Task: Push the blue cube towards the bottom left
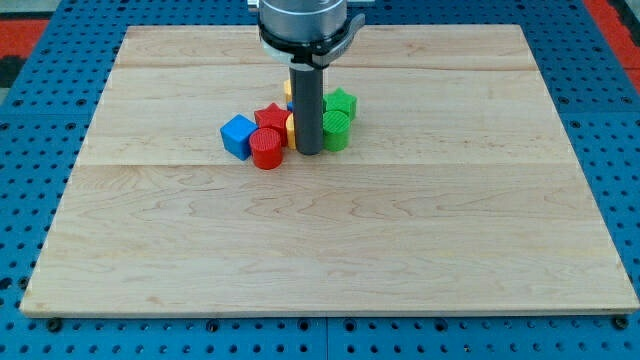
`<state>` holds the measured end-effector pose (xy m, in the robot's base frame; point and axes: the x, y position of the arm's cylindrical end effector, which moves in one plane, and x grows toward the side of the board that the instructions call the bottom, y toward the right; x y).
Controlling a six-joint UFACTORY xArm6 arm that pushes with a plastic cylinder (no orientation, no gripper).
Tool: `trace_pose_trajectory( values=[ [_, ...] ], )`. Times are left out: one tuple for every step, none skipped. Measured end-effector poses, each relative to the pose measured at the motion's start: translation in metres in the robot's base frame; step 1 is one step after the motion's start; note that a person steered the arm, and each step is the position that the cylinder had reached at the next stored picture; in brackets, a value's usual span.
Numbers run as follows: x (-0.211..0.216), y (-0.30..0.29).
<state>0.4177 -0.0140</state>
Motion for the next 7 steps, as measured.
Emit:
trace_pose_trajectory(
  values=[
    [0.034, 0.006],
    [0.076, -0.012],
    [0.081, -0.079],
    [0.035, -0.130],
    [-0.007, -0.102],
    [-0.032, -0.102],
    [-0.062, -0.122]
  ],
)
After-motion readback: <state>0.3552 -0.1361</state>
